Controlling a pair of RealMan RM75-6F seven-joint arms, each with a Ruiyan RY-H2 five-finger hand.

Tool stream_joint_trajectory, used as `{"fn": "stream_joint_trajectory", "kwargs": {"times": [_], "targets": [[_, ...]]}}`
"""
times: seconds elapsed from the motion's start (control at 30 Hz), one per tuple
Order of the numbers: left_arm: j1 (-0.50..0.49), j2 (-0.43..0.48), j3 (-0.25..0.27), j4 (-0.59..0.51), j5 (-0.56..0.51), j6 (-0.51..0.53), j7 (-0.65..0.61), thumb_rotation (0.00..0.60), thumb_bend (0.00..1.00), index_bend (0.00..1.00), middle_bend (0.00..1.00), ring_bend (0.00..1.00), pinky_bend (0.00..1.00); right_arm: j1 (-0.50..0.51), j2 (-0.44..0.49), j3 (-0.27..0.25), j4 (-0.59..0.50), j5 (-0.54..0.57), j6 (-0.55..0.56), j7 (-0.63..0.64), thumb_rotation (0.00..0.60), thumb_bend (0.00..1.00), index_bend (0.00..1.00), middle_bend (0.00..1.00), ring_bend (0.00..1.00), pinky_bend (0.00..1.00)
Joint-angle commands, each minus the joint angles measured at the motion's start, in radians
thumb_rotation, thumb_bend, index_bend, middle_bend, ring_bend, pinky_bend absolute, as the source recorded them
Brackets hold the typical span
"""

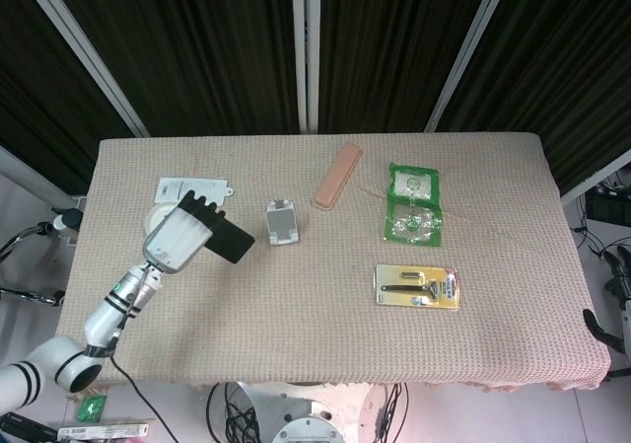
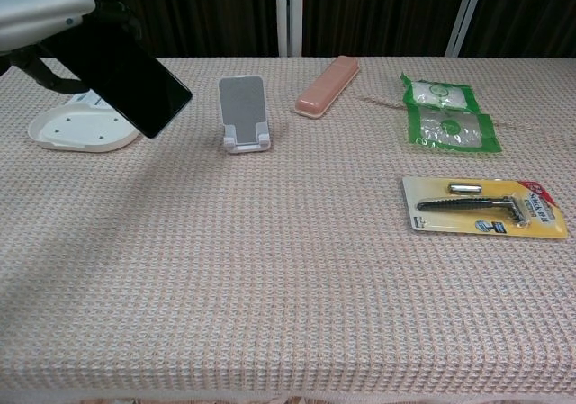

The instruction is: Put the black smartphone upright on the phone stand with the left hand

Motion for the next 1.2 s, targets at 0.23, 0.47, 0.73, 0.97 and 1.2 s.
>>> {"fn": "stream_joint_trajectory", "kwargs": {"times": [0.23,0.47,0.73,0.97,1.2], "targets": [[-0.210,-0.088,0.056,0.349,0.327,0.050,-0.018,0.600,0.32,0.50,0.50,0.39,0.33,-0.008,0.003,0.002,-0.001,0.008,0.009,0.003,0.600,0.22,0.00,0.00,0.00,0.00],[-0.304,-0.104,0.079,0.435,0.387,0.006,-0.015,0.600,0.33,0.50,0.50,0.39,0.29,-0.009,-0.002,0.005,0.013,0.019,0.001,0.016,0.600,0.22,0.00,0.00,0.00,0.00],[-0.360,-0.143,0.105,0.490,0.434,0.023,-0.022,0.600,0.34,0.50,0.50,0.39,0.28,-0.007,-0.004,0.008,0.025,0.023,-0.004,0.034,0.600,0.21,0.00,0.00,0.00,0.00],[-0.394,-0.184,0.125,0.552,0.420,-0.020,-0.056,0.600,0.34,0.50,0.50,0.39,0.28,-0.012,-0.011,0.009,0.051,0.034,-0.008,0.064,0.600,0.21,0.00,0.00,0.00,0.00],[-0.412,-0.232,0.140,0.597,0.405,-0.039,-0.066,0.600,0.35,0.50,0.50,0.39,0.28,-0.014,-0.012,0.012,0.071,0.037,-0.009,0.088,0.600,0.21,0.00,0.00,0.00,0.00]]}}
